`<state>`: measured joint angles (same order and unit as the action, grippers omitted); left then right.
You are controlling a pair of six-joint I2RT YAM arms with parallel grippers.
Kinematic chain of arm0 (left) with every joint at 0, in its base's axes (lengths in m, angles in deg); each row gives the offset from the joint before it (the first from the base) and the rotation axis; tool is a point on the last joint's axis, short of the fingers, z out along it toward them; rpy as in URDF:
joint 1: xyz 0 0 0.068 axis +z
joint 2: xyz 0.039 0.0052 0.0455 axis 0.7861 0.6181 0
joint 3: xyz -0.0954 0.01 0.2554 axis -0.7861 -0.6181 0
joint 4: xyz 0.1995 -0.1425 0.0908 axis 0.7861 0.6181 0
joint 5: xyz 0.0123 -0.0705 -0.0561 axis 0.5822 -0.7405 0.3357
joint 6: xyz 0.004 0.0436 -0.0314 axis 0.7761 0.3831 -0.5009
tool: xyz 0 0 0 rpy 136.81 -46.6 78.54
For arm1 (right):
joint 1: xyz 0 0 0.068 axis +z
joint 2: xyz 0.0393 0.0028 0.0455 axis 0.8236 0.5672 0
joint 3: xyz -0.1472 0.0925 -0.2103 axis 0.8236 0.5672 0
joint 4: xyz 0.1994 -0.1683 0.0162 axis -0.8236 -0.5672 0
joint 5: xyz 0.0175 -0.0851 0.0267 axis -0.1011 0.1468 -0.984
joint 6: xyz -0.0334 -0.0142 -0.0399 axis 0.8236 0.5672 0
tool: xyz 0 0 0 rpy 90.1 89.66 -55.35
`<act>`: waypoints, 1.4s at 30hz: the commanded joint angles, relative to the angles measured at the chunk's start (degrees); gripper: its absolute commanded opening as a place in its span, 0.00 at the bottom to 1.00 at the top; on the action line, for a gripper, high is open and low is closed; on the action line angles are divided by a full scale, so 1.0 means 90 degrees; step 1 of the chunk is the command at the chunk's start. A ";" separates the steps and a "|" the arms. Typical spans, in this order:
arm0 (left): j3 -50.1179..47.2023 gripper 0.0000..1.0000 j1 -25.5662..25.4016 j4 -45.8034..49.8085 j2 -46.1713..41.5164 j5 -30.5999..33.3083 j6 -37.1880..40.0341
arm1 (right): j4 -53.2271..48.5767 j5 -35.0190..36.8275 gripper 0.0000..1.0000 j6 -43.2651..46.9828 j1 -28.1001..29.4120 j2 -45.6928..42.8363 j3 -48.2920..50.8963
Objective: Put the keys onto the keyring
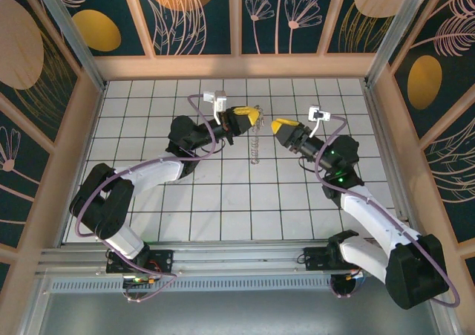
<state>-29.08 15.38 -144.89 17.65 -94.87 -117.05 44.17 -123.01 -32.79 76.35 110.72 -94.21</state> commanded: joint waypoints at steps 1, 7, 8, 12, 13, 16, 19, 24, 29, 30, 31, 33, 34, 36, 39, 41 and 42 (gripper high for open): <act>0.0055 0.00 -0.0043 -0.0692 0.0065 0.0055 -0.0096 | 0.0535 -0.0006 0.49 0.0128 -0.0063 0.0080 -0.0180; 0.0089 0.00 -0.0042 -0.0962 0.0194 0.0182 -0.0329 | 0.1540 -0.0177 0.53 -0.0010 -0.0063 0.0496 -0.0180; 0.0097 0.00 -0.0037 -0.1017 0.0221 0.0194 -0.0388 | 0.1679 -0.0182 0.53 -0.0042 -0.0060 0.0564 -0.0189; 0.0089 0.00 -0.0041 -0.1279 0.0317 0.0233 -0.0684 | 0.2126 -0.0189 0.53 -0.0200 -0.0049 0.0864 -0.0293; 0.0089 0.00 -0.0042 -0.1329 0.0335 0.0245 -0.0749 | 0.2237 -0.0196 0.53 -0.0250 -0.0050 0.0920 -0.0312; 0.0079 0.00 -0.0041 -0.1484 0.0395 0.0272 -0.0933 | 0.2460 -0.0228 0.54 -0.0348 -0.0018 0.1094 -0.0402; 0.0079 0.00 -0.0037 -0.1554 0.0429 0.0306 -0.1032 | 0.2603 -0.0257 0.53 -0.0386 0.0054 0.1232 -0.0478; 0.0050 0.00 -0.0041 -0.1700 0.0455 0.0398 -0.1190 | 0.2658 -0.0276 0.46 -0.0365 0.0203 0.1355 -0.0561; 0.0059 0.00 -0.0042 -0.1785 0.0466 0.0448 -0.1273 | 0.2642 -0.0277 0.38 -0.0355 0.0258 0.1386 -0.0533; 0.0067 0.00 -0.0043 -0.1786 0.0471 0.0457 -0.1284 | 0.2632 -0.0277 0.36 -0.0360 0.0260 0.1376 -0.0523; 0.0069 0.00 -0.0040 -0.1786 0.0478 0.0457 -0.1288 | 0.2632 -0.0277 0.35 -0.0360 0.0266 0.1376 -0.0513; 0.0079 0.00 -0.0048 -0.1784 0.0480 0.0457 -0.1293 | 0.2623 -0.0292 0.33 -0.0359 0.0275 0.1385 -0.0503; 0.0078 0.00 -0.0038 -0.1786 0.0489 0.0458 -0.1299 | 0.2622 -0.0296 0.33 -0.0360 0.0292 0.1385 -0.0503; 0.0083 0.00 -0.0037 -0.1796 0.0497 0.0458 -0.1295 | 0.2624 -0.0321 0.34 -0.0350 0.0306 0.1404 -0.0518; 0.0089 0.00 -0.0041 -0.1830 0.0517 0.0468 -0.1339 | 0.2598 -0.0345 0.35 -0.0321 0.0342 0.1439 -0.0569; 0.0089 0.00 -0.0038 -0.1845 0.0538 0.0470 -0.1368 | 0.2593 -0.0364 0.35 -0.0315 0.0372 0.1477 -0.0613; 0.0094 0.00 -0.0048 -0.1852 0.0542 0.0477 -0.1383 | 0.2588 -0.0374 0.34 -0.0305 0.0371 0.1499 -0.0627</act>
<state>-29.08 15.38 -156.87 22.29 -91.41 -128.26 64.41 -124.87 -36.04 79.17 123.38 -97.49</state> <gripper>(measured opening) 0.050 0.346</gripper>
